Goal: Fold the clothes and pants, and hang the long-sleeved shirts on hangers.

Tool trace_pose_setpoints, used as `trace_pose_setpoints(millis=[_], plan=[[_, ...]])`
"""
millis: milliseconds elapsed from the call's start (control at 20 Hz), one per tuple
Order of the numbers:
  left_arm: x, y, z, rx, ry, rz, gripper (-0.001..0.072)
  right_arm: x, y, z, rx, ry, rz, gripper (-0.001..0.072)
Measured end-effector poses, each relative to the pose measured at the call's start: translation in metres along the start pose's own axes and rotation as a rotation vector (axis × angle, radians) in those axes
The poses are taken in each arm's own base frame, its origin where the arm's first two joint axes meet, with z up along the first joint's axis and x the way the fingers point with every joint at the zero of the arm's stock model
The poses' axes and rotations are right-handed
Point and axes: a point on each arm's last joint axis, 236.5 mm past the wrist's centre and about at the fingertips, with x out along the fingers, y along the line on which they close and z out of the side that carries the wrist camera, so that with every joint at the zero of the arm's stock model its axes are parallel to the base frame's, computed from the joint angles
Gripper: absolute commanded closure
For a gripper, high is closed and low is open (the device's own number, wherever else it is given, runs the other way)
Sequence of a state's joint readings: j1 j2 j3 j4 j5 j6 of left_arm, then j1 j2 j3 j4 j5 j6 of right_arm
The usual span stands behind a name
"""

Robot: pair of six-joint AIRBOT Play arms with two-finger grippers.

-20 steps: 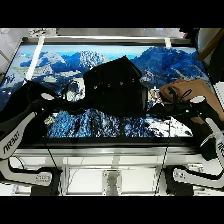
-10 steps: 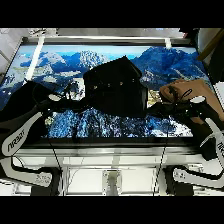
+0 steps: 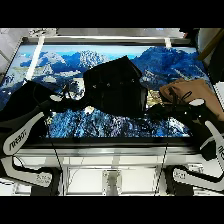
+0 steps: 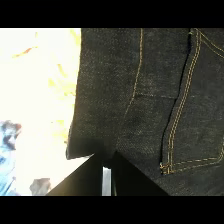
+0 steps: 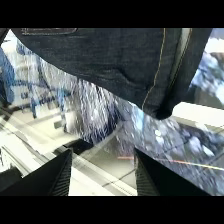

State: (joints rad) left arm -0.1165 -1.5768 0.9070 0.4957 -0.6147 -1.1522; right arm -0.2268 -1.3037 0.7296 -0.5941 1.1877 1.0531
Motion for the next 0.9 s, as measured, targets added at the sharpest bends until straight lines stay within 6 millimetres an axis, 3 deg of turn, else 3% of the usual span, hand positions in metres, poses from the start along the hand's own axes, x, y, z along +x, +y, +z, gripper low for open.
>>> trace_pose_setpoints(millis=[150, 300, 600, 900], plan=[[0.001, -0.001, -0.001, 0.001, 0.0, -0.001, 0.0684, 0.019, -0.005, -0.017, 0.103, -0.049, 0.03, 0.0271], [0.001, -0.003, -0.002, 0.002, 0.003, -0.004, 0.0684, 0.037, -0.016, -0.017, 0.184, -0.145, 0.014, 0.0271], [0.001, -0.003, -0.003, 0.002, 0.01, -0.006, 0.0684, 0.046, -0.039, 0.011, 0.263, -0.311, -0.058, 0.0272], [0.001, -0.004, -0.004, 0.003, 0.011, -0.007, 0.0684, 0.051, -0.038, 0.038, 0.263, -0.339, -0.055, 0.0274]])
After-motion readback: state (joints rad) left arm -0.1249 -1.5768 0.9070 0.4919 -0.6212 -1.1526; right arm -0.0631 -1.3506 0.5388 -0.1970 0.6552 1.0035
